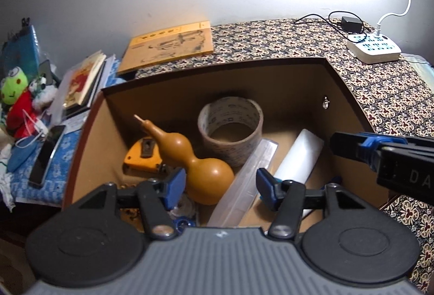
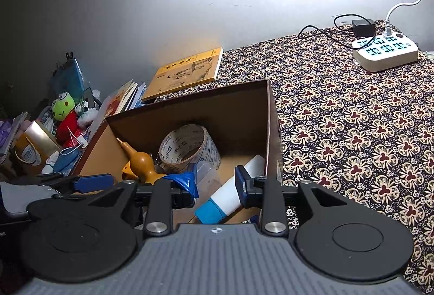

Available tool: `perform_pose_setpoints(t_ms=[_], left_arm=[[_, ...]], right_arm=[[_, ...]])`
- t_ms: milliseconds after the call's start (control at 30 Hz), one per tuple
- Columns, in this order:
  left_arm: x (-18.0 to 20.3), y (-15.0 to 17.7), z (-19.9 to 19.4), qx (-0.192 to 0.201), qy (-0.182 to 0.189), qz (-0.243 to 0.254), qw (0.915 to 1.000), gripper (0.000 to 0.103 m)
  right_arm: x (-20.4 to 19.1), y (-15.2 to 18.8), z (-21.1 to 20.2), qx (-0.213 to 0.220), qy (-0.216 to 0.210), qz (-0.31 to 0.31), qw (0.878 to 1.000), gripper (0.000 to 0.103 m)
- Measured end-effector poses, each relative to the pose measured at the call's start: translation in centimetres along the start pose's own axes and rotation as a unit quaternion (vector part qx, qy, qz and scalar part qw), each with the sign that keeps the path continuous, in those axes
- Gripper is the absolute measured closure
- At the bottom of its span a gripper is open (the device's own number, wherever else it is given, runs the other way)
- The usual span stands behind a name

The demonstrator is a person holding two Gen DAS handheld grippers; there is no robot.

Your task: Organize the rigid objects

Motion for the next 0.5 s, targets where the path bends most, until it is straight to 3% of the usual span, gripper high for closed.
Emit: perform_pose_setpoints(t_ms=[500], left_arm=[[-0.6,1.1,-3.0,-0.007,-0.058,-0.023,0.998,0.039]], right_arm=[[0.8,0.6,-2.9,-0.001,0.008,-0.016,1.0,0.088]])
Point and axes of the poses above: each gripper's, at about its wrist camera, not at the fingertips, and z roughly the way its jaws point, x to its right, y to its underside, the point moved 9 cm from there along z, roughly the way its jaws point, and after that the axes turned 5 degrees about -y, right-handed, at the moved point
